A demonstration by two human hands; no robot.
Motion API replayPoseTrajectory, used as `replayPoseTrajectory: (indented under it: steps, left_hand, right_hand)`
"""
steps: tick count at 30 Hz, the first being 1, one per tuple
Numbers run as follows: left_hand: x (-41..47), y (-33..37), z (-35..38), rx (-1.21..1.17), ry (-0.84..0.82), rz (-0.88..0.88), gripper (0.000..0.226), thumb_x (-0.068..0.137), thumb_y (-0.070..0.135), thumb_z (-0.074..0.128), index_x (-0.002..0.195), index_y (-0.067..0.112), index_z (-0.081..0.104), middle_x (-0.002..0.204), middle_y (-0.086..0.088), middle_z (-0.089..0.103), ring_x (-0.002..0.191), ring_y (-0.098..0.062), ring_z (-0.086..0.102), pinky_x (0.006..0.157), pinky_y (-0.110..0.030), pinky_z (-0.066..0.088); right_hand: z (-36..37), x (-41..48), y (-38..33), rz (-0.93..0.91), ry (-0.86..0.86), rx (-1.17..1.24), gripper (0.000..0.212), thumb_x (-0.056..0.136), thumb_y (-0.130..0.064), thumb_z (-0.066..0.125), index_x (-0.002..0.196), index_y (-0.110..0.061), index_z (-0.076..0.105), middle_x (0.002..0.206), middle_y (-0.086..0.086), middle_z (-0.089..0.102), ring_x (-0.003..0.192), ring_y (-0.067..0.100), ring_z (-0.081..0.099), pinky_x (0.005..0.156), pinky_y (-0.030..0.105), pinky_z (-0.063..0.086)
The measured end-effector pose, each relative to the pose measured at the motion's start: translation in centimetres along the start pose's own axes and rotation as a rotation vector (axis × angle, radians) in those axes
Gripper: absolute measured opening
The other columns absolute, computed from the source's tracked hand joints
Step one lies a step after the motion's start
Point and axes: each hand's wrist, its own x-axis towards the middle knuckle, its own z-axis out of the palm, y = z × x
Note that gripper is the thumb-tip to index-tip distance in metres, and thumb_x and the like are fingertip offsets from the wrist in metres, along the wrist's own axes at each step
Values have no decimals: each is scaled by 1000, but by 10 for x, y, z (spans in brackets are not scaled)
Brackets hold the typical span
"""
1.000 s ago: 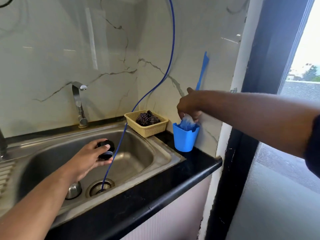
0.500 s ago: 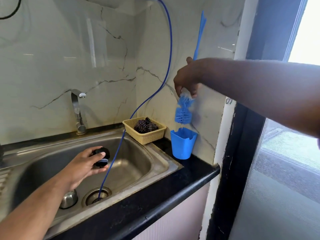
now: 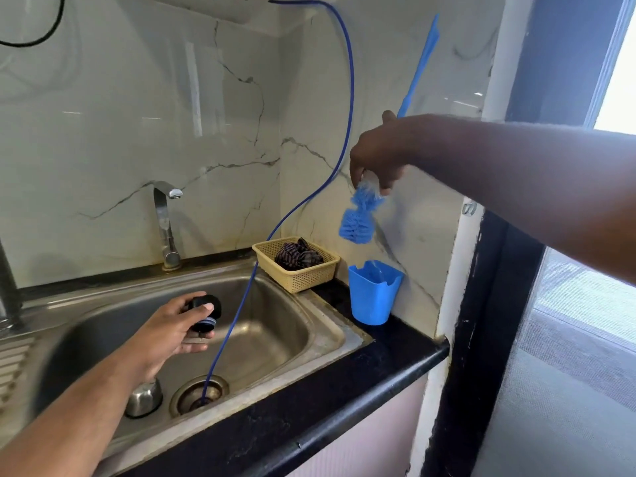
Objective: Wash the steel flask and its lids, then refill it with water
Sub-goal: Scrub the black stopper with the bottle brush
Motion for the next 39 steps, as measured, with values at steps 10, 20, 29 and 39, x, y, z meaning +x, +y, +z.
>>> replayPoseTrajectory:
  steps: [10,20,29,39]
  left_hand:
    - [5,33,-48,-511,183,-59,32,104,35,41,106,9,59,85,-19,65,58,-20,47,61,-34,39]
    - [12,-17,-99,-512,360,-173,48,106,39,30,116,7,64,82,-17,70,58,-19,50,59,-32,42]
    - [13,-11,-83,-586,215,-117,44,108,29,28,116,7,65,84,-16,65,61,-18,48,62,-34,39]
    - [15,-13,-87,-751,160,-61,49,108,33,28,125,5,64,91,-17,64,64,-17,50,62,-32,44]
  right_hand:
    - [-28,42,-100,-232,487,379,56,88,-46,71,140,-40,51,142,-5,55,133,23,51,103,45,43]
    - [34,134,-260,-548,525,951,67,89,-48,63,150,-56,36,120,-6,59,118,20,58,99,42,47]
    - [84,168,-301,-591,763,1034,71,95,-47,61,150,-66,21,117,-18,51,106,5,50,94,43,46]
    - [80,153,-290,-471,928,905,73,92,-37,69,149,-60,31,121,-10,55,110,14,53,94,42,35]
